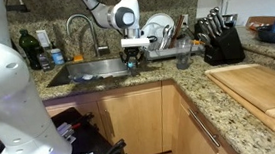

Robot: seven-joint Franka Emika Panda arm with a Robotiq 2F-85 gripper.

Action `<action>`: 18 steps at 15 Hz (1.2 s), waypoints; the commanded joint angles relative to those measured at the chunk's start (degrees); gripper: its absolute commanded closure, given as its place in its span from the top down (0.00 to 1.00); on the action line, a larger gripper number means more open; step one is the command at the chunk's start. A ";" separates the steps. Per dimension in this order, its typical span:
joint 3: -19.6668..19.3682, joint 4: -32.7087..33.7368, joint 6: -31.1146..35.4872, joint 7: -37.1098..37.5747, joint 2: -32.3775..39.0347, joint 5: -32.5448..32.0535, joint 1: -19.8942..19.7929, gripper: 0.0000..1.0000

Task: Remove the can opener from the top of the chopping board and move it to the left side of the counter

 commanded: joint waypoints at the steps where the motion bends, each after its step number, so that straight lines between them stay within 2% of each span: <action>1: 0.78 0.52 -0.14 0.27 0.25 -0.25 -1.02 0.53; 2: 0.77 0.71 -0.14 0.33 0.39 -0.25 -1.11 0.53; 3: 0.80 0.83 -0.14 0.39 0.56 -0.26 -1.12 0.28; 9: 2.83 -1.67 14.77 10.97 5.42 1.12 -0.25 0.28; 11: 3.23 -1.56 19.99 14.53 7.38 -0.93 -0.20 0.28; 14: 0.97 -0.25 24.27 21.40 9.11 -6.89 0.25 0.28; 18: -6.56 2.87 24.57 33.07 9.72 -18.60 2.73 0.28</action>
